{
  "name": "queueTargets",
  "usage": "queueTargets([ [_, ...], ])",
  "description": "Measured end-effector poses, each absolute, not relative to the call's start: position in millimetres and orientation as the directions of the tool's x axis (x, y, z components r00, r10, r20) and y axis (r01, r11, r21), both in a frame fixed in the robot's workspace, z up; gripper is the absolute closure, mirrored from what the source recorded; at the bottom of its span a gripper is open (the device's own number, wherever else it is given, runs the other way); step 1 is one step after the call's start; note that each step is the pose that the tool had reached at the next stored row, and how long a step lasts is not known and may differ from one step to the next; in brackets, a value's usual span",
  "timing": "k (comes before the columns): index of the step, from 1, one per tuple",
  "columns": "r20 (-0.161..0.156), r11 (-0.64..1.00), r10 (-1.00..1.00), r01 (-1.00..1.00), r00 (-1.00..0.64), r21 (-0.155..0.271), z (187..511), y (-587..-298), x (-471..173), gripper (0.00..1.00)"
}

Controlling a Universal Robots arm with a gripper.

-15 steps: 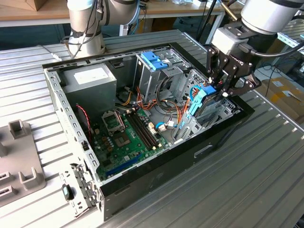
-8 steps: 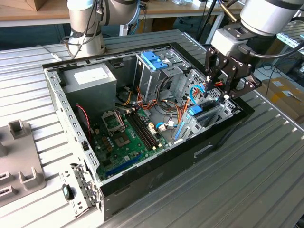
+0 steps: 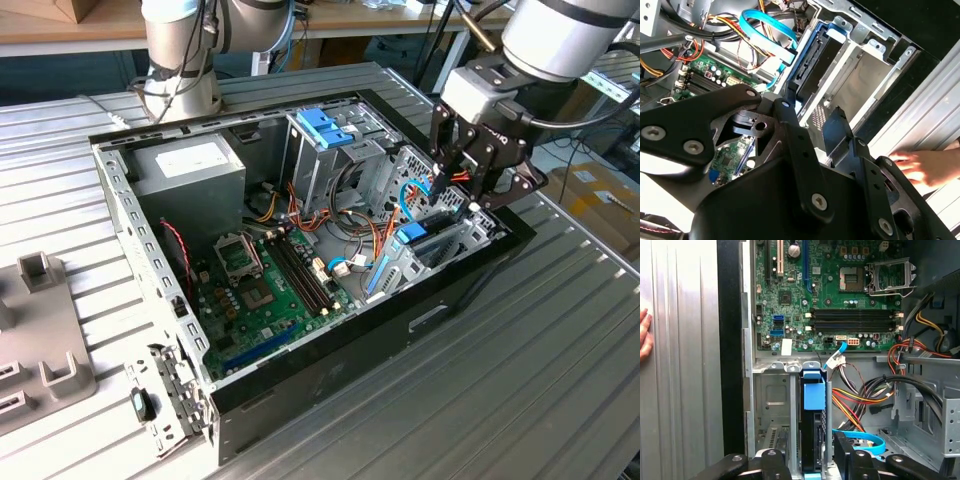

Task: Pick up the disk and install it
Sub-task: 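Insert the disk into the insertion slot, then insert the first disk wire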

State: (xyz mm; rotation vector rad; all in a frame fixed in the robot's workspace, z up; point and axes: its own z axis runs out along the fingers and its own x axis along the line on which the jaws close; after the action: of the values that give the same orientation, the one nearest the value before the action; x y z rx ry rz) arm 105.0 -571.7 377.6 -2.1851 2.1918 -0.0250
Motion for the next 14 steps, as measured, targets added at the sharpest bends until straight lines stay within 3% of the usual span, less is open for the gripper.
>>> queueTargets([
  [14, -0.015, 0.003, -1.0, -0.999, -0.003, -0.044, 369.3, -569.2, 97.7, 0.51],
])
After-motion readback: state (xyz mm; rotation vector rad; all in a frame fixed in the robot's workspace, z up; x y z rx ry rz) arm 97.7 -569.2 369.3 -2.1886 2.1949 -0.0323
